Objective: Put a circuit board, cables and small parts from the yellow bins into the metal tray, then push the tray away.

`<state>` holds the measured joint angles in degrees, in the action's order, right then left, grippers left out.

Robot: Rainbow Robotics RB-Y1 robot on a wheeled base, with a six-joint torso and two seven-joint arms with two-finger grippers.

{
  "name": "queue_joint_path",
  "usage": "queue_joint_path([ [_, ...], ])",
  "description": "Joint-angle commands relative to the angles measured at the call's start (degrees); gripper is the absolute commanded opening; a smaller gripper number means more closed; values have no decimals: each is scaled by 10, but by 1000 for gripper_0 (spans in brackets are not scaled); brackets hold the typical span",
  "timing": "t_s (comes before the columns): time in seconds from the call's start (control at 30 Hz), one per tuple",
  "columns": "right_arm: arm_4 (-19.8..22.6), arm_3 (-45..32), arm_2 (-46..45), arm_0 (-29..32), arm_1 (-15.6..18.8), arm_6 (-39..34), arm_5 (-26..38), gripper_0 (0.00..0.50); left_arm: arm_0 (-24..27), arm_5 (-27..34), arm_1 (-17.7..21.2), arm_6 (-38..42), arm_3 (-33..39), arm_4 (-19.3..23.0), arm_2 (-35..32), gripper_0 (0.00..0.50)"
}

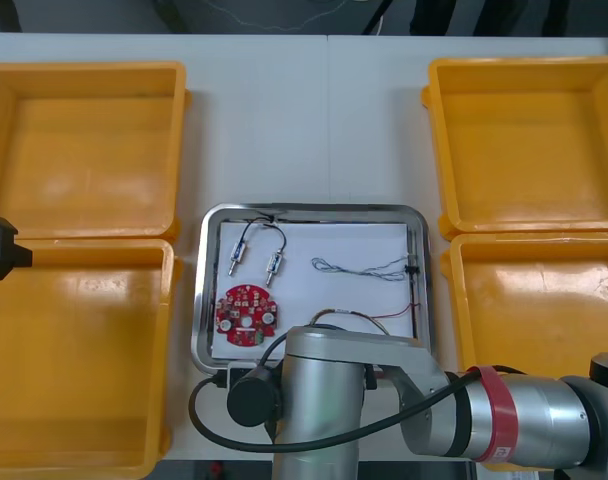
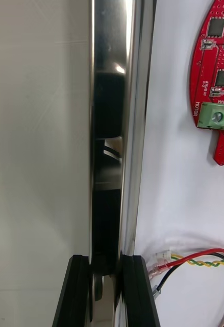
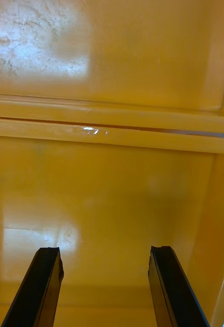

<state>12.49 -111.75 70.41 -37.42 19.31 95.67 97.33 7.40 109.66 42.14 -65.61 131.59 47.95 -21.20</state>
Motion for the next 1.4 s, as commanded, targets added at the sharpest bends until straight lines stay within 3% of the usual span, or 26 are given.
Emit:
queue_joint_path([
  [0.03,-3,-17,23,-30,21,-25,-11,33,-11,3,25,-49,18,4,-17,500],
  [0.57,-7,-17,23,-90,50,-25,-28,28,-11,3,25,-49,18,4,-17,500],
  [1.4,-6,55,23,-201,52,-28,-58,0,-11,3,25,-49,18,4,-17,500],
])
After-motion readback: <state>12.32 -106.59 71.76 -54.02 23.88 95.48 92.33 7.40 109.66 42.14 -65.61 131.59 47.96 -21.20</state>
